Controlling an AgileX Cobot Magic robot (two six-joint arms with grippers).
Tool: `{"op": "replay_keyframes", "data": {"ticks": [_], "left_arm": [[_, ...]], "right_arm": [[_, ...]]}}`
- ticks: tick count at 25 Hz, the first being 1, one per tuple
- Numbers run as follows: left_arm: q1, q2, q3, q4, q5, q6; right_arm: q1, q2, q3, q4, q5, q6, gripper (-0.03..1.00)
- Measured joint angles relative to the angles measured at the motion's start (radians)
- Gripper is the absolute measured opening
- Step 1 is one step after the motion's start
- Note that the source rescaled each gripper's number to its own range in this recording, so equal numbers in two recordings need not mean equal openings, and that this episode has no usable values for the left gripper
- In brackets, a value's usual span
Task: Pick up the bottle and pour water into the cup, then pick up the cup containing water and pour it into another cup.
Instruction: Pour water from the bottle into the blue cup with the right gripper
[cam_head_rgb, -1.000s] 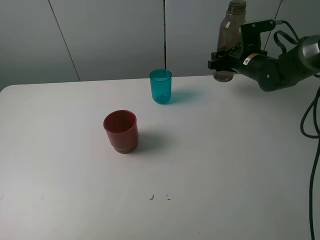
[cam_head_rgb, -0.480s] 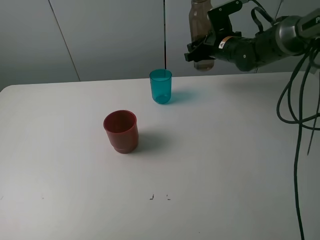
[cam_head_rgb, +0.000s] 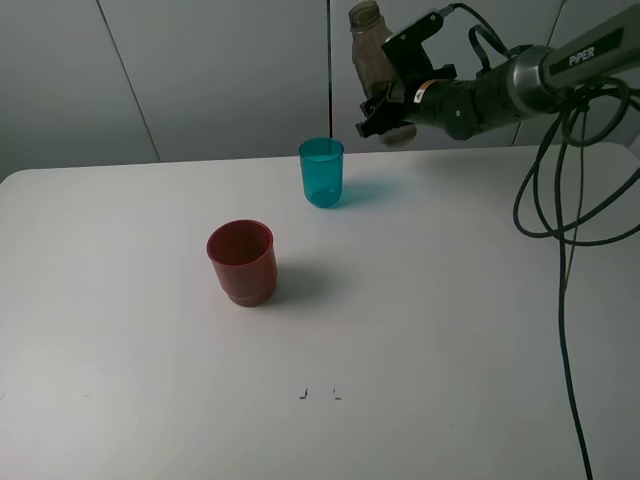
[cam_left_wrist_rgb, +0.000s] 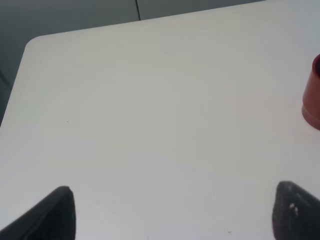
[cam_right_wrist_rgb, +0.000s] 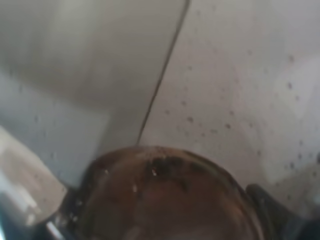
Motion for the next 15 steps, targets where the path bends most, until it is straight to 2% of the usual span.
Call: {"op": "replay_keyframes", "data": {"ticks": [15], "left_arm": [[0.000,0.000,0.000,0.000,0.000,0.000]], "right_arm": [[0.002,0.041,-0.056,-0.011,-0.022,-0.476,0.01]]}}
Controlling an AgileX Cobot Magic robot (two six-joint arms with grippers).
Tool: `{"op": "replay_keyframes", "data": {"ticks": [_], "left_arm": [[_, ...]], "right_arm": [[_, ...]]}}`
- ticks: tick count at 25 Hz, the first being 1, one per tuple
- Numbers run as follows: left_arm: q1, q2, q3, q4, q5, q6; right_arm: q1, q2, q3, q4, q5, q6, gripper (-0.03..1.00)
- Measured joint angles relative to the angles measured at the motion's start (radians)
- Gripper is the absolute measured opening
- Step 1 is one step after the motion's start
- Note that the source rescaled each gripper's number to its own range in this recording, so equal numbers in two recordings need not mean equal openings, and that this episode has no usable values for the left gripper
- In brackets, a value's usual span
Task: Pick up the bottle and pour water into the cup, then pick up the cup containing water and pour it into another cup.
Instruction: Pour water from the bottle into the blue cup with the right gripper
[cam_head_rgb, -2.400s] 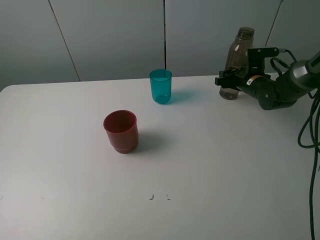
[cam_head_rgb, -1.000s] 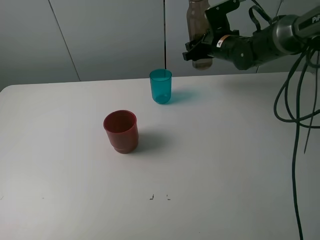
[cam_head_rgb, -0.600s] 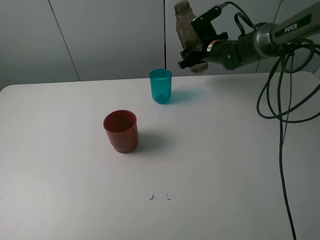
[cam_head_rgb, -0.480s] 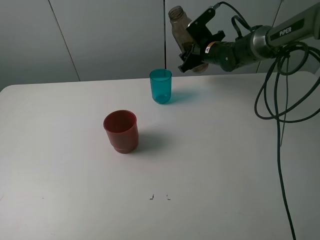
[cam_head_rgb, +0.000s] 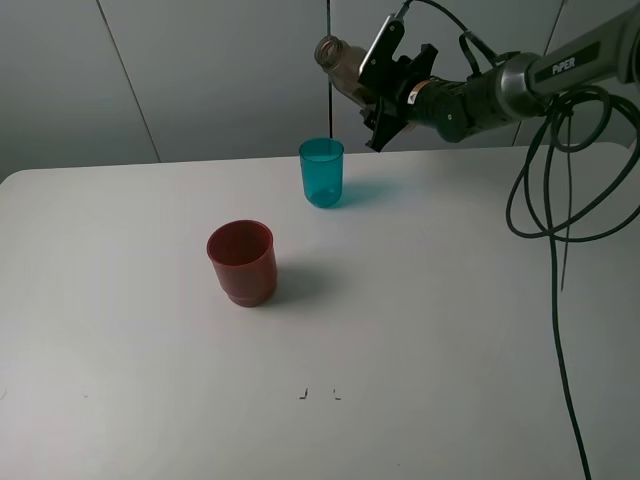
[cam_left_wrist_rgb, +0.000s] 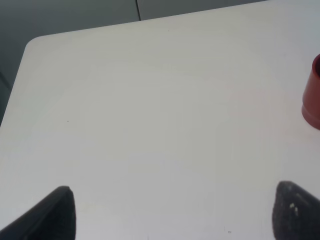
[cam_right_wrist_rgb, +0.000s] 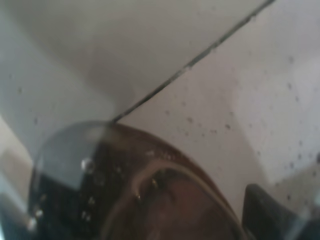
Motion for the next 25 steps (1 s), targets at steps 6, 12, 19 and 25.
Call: {"op": "replay_keyframes", "data": {"ticks": [6,12,19,25], "left_arm": [[0.000,0.000,0.000,0.000,0.000,0.000],[0.000,0.000,0.000,0.000,0.000,0.000],[0.000,0.000,0.000,0.000,0.000,0.000],[0.000,0.000,0.000,0.000,0.000,0.000]], "right_arm": [[0.000,0.004,0.000,0.017,-0.034,-0.120,0.01],[0.000,0.004,0.000,0.018,-0.040,-0.272,0.01],[0.000,0.004,0.000,0.022,-0.040,-0.387,0.01],[0.000,0.004,0.000,0.024,-0.042,-0.471,0.01]]}}
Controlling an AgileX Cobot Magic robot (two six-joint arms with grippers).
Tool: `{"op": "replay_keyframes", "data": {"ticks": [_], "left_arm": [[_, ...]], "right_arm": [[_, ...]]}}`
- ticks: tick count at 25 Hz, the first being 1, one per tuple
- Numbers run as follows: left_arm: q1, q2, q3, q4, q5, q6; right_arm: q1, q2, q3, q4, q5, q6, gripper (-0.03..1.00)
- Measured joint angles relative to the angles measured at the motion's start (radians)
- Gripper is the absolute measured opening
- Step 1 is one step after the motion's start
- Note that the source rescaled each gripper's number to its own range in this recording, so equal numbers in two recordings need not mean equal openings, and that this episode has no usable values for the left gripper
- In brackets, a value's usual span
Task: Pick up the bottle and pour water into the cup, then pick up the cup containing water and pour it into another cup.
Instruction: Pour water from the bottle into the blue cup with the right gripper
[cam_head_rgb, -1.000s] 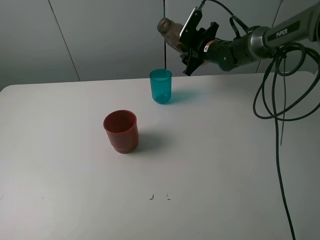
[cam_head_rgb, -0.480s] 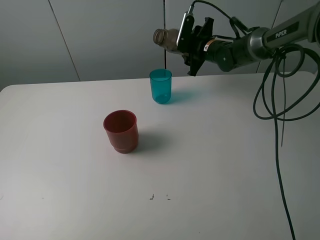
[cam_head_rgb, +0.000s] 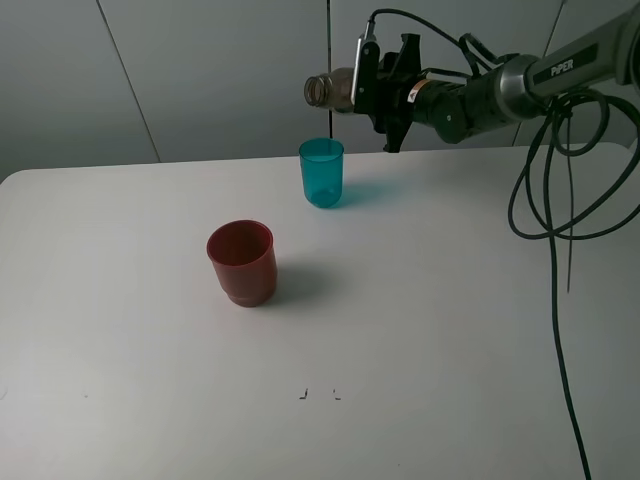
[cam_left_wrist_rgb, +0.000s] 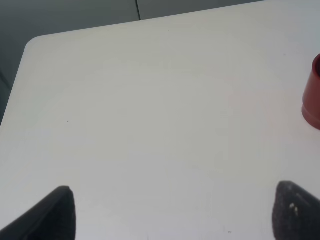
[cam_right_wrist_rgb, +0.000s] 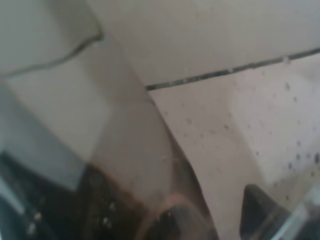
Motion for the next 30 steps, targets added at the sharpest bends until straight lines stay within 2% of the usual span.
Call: {"op": "replay_keyframes", "data": {"ticks": [8,21,30], "left_arm": [[0.000,0.000,0.000,0.000,0.000,0.000],[0.000,0.000,0.000,0.000,0.000,0.000],[0.000,0.000,0.000,0.000,0.000,0.000]], "right_arm": [[0.000,0.000,0.000,0.053,-0.002,-0.106,0.01],[-0.030,0.000,0.000,0.055,-0.002,-0.117,0.01],[-0.036,0.000,0.000,0.055,-0.002,-0.192,0.01]]}}
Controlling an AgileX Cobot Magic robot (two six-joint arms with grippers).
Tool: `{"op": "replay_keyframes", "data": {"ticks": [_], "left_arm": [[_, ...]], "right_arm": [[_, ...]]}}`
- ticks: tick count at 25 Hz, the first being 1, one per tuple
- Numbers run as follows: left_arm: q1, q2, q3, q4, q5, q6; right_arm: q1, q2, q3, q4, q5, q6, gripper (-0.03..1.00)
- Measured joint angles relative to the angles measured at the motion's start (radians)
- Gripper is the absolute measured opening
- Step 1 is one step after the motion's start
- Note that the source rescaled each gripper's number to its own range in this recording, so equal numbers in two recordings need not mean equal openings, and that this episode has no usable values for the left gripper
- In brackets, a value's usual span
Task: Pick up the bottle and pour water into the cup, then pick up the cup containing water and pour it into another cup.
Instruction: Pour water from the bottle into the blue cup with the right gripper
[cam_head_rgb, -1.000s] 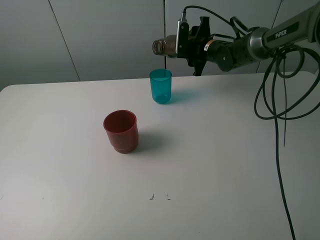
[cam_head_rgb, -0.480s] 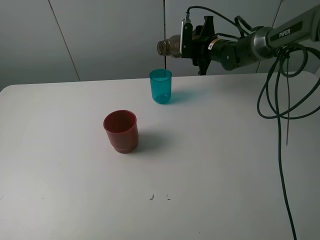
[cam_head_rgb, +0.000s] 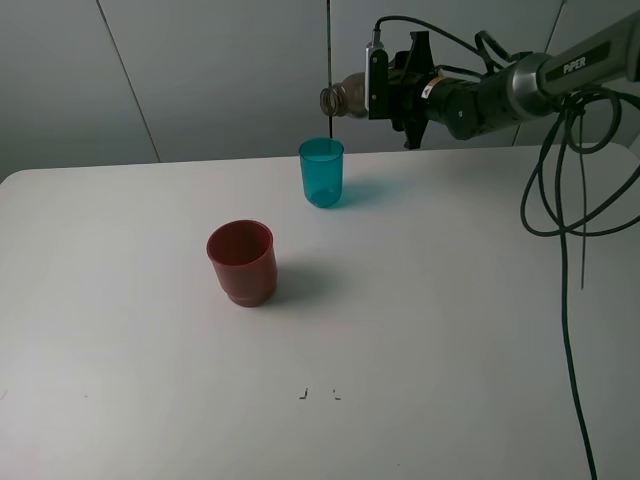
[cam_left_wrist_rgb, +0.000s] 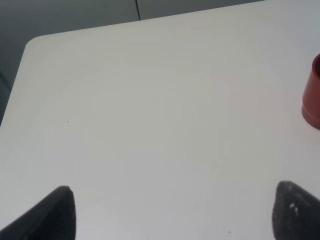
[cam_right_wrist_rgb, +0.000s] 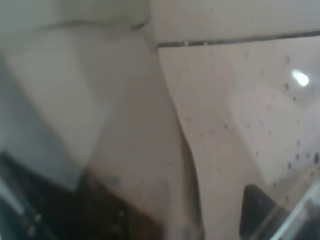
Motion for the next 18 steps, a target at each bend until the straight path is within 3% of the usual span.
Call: {"op": "replay_keyframes", "data": {"ticks": [18], "left_arm": [[0.000,0.000,0.000,0.000,0.000,-0.007]], "right_arm": [[0.000,0.000,0.000,-0.022,-0.011,-0.072,0.01]]}}
